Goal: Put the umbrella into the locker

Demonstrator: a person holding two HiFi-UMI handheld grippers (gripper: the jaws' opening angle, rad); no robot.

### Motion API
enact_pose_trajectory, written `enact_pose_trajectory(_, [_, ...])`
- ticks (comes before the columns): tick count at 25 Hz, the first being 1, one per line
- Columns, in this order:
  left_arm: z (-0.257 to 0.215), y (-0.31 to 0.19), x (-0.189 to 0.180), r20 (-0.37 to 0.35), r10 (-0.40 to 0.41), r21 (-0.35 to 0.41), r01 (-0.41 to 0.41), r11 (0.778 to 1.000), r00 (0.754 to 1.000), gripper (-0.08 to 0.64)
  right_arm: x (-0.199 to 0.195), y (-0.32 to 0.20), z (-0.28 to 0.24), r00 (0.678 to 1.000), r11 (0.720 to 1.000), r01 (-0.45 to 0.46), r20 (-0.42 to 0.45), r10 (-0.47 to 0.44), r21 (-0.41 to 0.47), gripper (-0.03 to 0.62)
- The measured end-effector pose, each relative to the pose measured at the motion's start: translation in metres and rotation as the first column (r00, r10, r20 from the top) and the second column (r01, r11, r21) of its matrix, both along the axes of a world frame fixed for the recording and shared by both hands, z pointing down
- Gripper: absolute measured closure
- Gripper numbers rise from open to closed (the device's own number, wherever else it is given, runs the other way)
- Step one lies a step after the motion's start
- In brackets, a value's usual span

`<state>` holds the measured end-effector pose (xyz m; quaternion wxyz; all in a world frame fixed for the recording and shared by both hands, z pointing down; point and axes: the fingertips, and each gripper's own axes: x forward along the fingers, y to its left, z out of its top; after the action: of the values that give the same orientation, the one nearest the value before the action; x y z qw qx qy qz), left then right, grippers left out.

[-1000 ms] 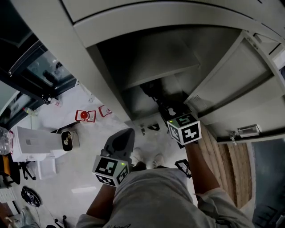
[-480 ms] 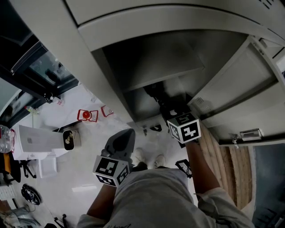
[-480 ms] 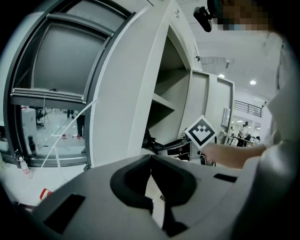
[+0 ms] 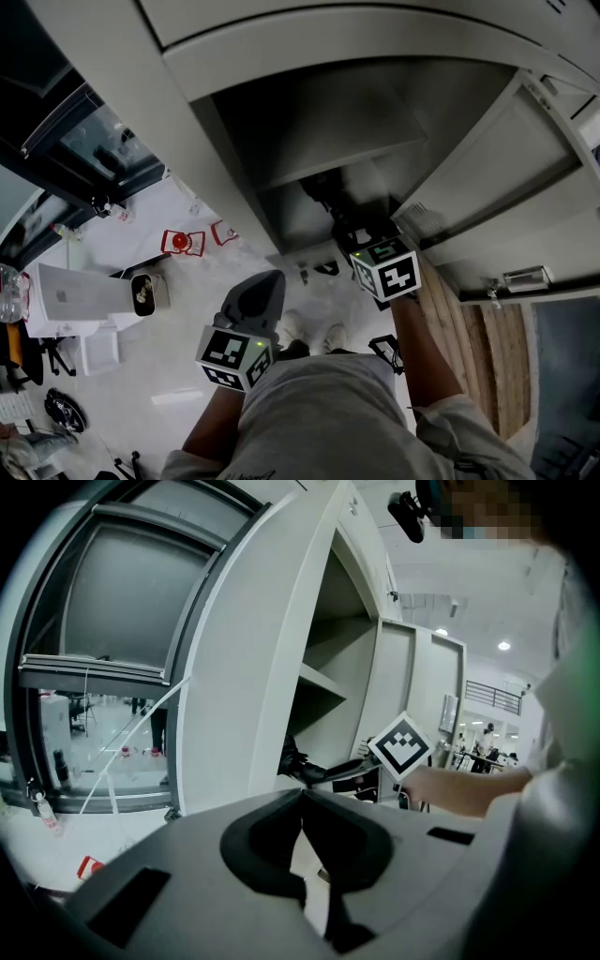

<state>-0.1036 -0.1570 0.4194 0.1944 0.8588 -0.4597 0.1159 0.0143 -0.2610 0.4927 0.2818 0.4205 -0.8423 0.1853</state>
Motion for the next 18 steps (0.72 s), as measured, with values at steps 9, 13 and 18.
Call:
enact_pose_trajectory(9, [-0.002,0.003,0.01,-0.001,0.033,0.003,-0.033,0.999,0.999,0.543,0.009,0.012,-0.008,1.0,1.0,-0.018,0.023,0.018,0.005,0.374])
enact_pose_trajectory(13, [-0.003,0.004,0.016,0.001,0.051,0.008,-0.051,0.999,0.999,0.543,0.015,0.022,-0.014,0.999,1.0,-0.028,0.045,0.027,0.011,0.374])
enact_pose_trajectory(18, [-0.004,0.005,0.023,0.002,0.073,0.01,-0.073,0.997,0.997,0.543,0.016,0.036,-0.034,0.993,0.999,-0.036,0.109,0.033,0.023,0.374])
